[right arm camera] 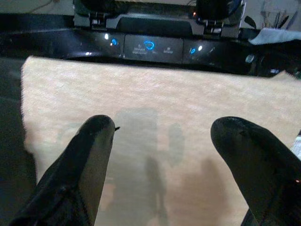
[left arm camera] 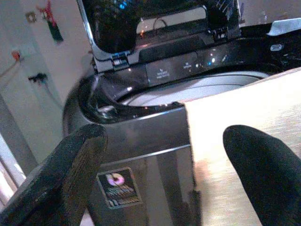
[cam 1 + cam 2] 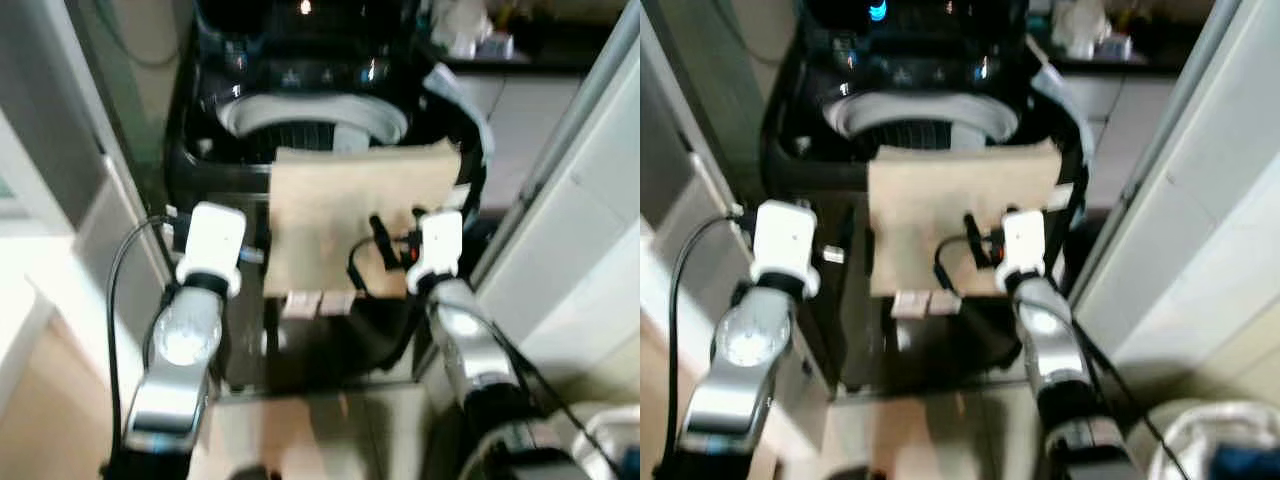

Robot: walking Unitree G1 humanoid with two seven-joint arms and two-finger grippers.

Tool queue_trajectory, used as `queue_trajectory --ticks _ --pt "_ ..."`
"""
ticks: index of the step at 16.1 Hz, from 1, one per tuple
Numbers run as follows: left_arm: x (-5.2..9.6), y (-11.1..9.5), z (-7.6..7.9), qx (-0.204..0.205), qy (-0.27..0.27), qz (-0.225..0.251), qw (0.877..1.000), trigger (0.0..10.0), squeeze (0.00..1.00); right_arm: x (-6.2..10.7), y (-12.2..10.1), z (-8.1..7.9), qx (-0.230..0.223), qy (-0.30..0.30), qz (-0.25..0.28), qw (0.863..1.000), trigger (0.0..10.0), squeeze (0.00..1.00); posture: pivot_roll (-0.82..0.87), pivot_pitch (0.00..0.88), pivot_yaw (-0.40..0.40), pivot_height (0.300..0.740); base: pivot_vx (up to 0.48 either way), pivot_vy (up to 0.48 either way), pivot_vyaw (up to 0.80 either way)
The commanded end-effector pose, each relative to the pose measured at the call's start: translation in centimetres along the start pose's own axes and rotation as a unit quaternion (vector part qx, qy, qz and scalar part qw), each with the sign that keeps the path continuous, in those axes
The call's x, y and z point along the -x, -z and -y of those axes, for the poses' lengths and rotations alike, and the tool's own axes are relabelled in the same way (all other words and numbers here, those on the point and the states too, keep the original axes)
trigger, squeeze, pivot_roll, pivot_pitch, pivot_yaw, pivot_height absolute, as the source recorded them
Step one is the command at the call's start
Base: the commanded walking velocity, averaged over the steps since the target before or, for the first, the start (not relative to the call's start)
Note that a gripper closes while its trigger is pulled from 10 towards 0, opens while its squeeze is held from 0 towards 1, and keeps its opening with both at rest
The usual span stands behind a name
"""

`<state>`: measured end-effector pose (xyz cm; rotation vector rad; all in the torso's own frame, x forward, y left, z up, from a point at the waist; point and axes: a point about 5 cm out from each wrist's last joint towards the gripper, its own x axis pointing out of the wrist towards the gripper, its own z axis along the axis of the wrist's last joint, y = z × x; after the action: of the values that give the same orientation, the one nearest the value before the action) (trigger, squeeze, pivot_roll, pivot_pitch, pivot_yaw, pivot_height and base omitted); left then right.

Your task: Clothes washing

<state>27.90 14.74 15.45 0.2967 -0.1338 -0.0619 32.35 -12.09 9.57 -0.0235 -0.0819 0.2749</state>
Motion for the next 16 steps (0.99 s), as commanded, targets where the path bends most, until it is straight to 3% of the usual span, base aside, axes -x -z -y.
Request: queue_trajectory --ticks 1,9,11,16 --pt "-0.26 0.07 0.01 -0.005 -0.002 0.001 1.000 10.0 0.00 0.03 -0.48 0.61 0.000 0.012 0.008 1.000 10.0 0.00 0.02 0.000 -0.030 0.740 0.000 0.000 0.00" --pt "-0.43 0.72 0.56 -0.002 0.005 -0.007 1.000 10.0 0.00 0.55 -0.21 1.33 0.006 0.029 0.001 1.000 10.0 0.00 -0.01 0.000 -0.021 0.740 -0.341 0.000 0.00" --pt "-0.44 0.65 0.57 0.002 0.003 -0.001 1.000 10.0 0.00 0.53 -0.07 1.16 0.020 0.021 -0.008 1.000 10.0 0.00 0.00 0.000 -0.022 0.740 0.000 0.000 0.00" --pt "-0.50 0.53 0.60 -0.002 0.012 0.003 1.000 10.0 0.00 0.63 0.29 1.53 0.020 0.030 -0.016 0.999 10.0 0.00 0.00 0.000 -0.019 0.740 0.000 0.000 -0.64"
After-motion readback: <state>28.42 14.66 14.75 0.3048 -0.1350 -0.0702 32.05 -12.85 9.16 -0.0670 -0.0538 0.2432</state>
